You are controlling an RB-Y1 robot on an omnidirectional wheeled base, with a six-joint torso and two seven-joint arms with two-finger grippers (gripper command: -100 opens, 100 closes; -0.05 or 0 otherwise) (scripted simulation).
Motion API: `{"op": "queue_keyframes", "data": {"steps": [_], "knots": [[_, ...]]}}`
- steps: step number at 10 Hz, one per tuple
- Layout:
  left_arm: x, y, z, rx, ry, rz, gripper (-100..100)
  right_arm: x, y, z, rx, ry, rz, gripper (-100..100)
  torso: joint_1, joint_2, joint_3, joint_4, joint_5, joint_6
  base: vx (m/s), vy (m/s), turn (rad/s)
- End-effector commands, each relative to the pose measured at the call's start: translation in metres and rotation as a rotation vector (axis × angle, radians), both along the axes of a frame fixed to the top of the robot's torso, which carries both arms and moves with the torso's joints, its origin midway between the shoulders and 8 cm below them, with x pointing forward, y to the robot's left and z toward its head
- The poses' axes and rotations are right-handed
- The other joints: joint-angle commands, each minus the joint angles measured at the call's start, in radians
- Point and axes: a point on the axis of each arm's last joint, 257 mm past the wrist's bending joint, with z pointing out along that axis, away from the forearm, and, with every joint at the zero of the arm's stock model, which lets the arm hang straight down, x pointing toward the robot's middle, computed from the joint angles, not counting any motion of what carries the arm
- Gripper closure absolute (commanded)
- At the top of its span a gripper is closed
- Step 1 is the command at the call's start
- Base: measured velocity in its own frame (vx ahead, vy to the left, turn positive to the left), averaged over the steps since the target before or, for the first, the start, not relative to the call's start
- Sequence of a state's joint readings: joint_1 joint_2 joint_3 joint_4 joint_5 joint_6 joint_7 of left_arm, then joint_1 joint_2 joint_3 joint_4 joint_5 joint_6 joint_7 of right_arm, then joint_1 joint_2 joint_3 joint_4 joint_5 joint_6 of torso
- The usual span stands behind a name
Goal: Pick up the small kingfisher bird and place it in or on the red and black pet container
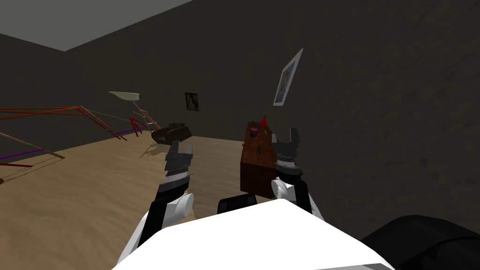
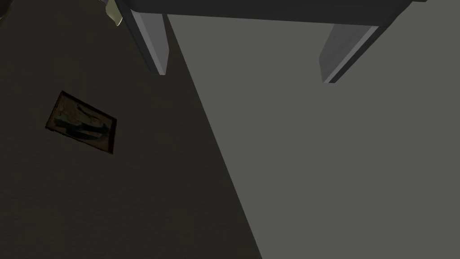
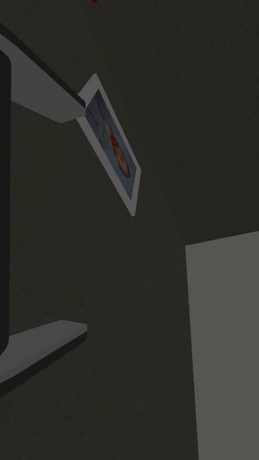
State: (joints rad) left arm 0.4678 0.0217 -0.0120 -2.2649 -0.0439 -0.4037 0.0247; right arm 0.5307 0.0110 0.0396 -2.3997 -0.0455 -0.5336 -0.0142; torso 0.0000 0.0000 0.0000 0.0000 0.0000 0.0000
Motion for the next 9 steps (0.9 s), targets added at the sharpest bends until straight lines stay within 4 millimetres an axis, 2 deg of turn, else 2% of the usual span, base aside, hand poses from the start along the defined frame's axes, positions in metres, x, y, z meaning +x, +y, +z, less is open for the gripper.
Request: {"op": "queue_keyframes", "data": {"steps": [1,6,9], "knots": [[0.0,0.0,0.0,0.0,0.0,0.0,0,0.003,0.002,-0.002,-0.026,0.013,0.014,-100,0.0,0.0,0.0,0.0,0.0,0.0,-0.025,0.001,0.004],[0.0,0.0,0.0,0.0,0.0,0.0,0,0.017,0.001,-0.016,-0.109,0.078,0.05,-100,0.0,0.008,0.004,0.002,0.0,0.0,-0.089,0.004,0.01],[0.0,0.0,0.0,0.0,0.0,0.0,0,0.035,-0.01,-0.032,-0.158,0.153,0.064,-100,0.0,0.006,0.004,0.001,0.0,0.0,-0.097,0.008,0.029]]}}
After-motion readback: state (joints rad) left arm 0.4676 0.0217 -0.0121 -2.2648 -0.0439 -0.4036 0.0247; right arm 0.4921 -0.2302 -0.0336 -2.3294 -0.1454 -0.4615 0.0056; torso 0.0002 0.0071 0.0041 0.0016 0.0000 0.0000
